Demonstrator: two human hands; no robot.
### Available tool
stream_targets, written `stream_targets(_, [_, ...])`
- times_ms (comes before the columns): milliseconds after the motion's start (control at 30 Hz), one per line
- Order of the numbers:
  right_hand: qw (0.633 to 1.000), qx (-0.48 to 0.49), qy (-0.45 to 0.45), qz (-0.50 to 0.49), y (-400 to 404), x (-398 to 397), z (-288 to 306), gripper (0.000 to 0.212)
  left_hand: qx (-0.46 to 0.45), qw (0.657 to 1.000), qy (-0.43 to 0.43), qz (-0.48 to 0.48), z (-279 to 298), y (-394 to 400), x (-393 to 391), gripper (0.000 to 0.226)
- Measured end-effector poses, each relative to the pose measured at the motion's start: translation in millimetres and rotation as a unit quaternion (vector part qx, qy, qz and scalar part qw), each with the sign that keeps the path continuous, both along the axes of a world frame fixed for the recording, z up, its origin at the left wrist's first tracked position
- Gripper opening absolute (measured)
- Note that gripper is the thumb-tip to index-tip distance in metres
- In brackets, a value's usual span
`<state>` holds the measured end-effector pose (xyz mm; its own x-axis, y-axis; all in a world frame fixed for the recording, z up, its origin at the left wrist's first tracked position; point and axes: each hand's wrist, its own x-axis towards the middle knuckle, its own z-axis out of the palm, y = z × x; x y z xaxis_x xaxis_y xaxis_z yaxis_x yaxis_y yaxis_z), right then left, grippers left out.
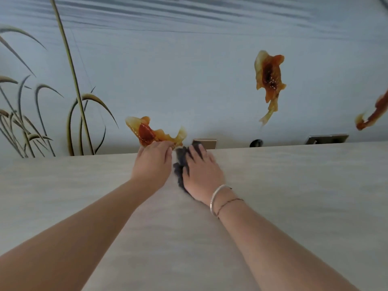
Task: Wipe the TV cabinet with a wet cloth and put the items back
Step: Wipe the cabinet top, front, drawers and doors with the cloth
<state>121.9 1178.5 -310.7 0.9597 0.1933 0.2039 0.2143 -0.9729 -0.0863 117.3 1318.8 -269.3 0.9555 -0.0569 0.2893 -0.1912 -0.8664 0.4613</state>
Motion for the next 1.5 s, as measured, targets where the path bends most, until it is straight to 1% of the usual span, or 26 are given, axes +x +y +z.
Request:
stream_targets(67, [0.997,0.007,0.022,0.074,15.5,5.3,1.0,0.053,-0.006,1.000,0.003,0.002,-2.1,3.1,8.0,0.037])
stream_targets(133, [0.996,-0.008,0.030,0.085,-10.3,16.7,1.1,0.051,-0.010,1.000,0.010,0.004,-6.9,8.5,14.4,0.037])
stream_targets(167, [0.998,-0.006,0.033,0.053,-34.8,22.8,1.3,0.050,-0.015,1.000,0.018,0.005,-10.1,10.9,15.7,0.036])
stream_targets(233, [0.997,0.000,0.040,-0.073,-97.1,30.9,3.4,0.050,-0.023,0.999,0.030,-0.004,-17.8,11.4,16.9,0.035])
stream_targets(300, [0.981,-0.003,0.059,-0.187,-142.6,29.2,4.5,0.051,-0.023,0.999,0.036,-0.020,-22.9,5.6,17.4,0.035])
stream_targets(367, [0.975,-0.004,0.059,-0.215,-147.1,23.2,1.4,0.053,-0.029,0.998,0.050,-0.031,-25.5,-5.0,16.6,0.036])
stream_targets(433, [0.984,0.003,0.037,-0.172,-120.1,10.4,-2.0,0.055,-0.037,0.997,0.055,-0.040,-25.8,-15.0,15.0,0.036])
stream_targets(500, [0.997,0.001,0.020,-0.071,-90.3,-17.4,-1.2,0.059,-0.037,0.996,0.065,-0.048,-24.3,-25.4,12.7,0.037])
stream_targets(567, [0.999,0.005,0.030,0.036,-76.1,-51.2,0.9,0.069,-0.031,0.996,0.067,-0.055,-22.3,-32.3,9.3,0.037])
stream_targets(633, [0.998,0.005,0.044,0.050,-98.3,-64.8,5.0,0.062,-0.025,0.996,0.064,-0.063,-20.9,-39.0,5.8,0.037])
stream_targets(700, [0.998,-0.001,0.043,-0.048,-148.4,-63.2,4.6,0.052,-0.027,0.995,0.065,-0.066,-20.9,-44.5,-0.1,0.037])
stream_targets(767, [0.976,-0.015,0.060,-0.210,-203.7,-64.0,9.3,0.051,-0.025,0.995,0.060,-0.078,-22.7,-51.2,-6.8,0.037])
stream_targets(833, [0.952,-0.012,0.066,-0.298,-223.9,-72.5,9.2,0.053,-0.020,0.994,0.058,-0.092,-25.1,-60.1,-14.8,0.037])
stream_targets(900, [0.960,0.010,0.042,-0.277,-201.0,-86.3,1.4,0.056,-0.023,0.993,0.064,-0.100,-25.4,-72.0,-21.7,0.037])
stream_targets(933, [0.971,0.022,0.026,-0.235,-179.7,-98.9,-1.6,0.058,-0.030,0.992,0.066,-0.102,-25.5,-79.2,-24.9,0.037])
stream_targets(1000, [0.994,0.030,-0.010,-0.101,-136.4,-134.6,-2.7,0.066,-0.035,0.991,0.069,-0.111,-25.8,-96.8,-29.7,0.037])
stream_targets(1067, [0.999,0.041,0.009,0.006,-116.2,-164.1,1.4,0.068,-0.022,0.991,0.068,-0.114,-28.4,-112.3,-34.2,0.038])
stream_targets(1100, [0.999,0.034,0.022,0.028,-121.6,-168.6,3.3,0.069,-0.012,0.992,0.064,-0.113,-30.3,-118.0,-36.3,0.038])
stream_targets(1167, [1.000,0.015,0.009,0.001,-150.9,-160.6,2.4,0.071,0.003,0.992,0.054,-0.114,-32.5,-125.2,-39.6,0.039])
stream_targets(1233, [0.993,-0.005,-0.007,-0.114,-197.1,-144.2,-0.1,0.074,0.001,0.992,0.046,-0.118,-33.2,-128.1,-42.4,0.039])
stream_targets(1300, [0.966,0.005,0.018,-0.259,-233.6,-133.8,-2.2,0.062,-0.011,0.992,0.037,-0.116,-33.6,-129.7,-42.9,0.038])
stream_targets(1333, [0.956,0.011,0.021,-0.292,-236.6,-134.3,-4.2,0.060,-0.016,0.993,0.034,-0.114,-33.7,-130.2,-43.7,0.038])
stream_targets(1367, [0.956,0.019,0.003,-0.294,-226.4,-138.2,-7.1,0.062,-0.021,0.993,0.031,-0.111,-34.1,-130.5,-44.3,0.038])
stream_targets(1400, [0.964,0.026,-0.027,-0.263,-204.8,-145.5,-10.3,0.068,-0.027,0.993,0.026,-0.110,-34.4,-130.8,-44.3,0.038])
stream_targets(1433, [0.978,0.029,-0.049,-0.203,-173.1,-158.0,-9.3,0.070,-0.030,0.993,0.023,-0.109,-34.3,-130.9,-43.8,0.038])
stream_targets(1500, [0.996,0.019,-0.065,-0.064,-114.5,-190.3,-11.8,0.063,-0.023,0.993,0.024,-0.110,-35.0,-130.9,-43.1,0.037])
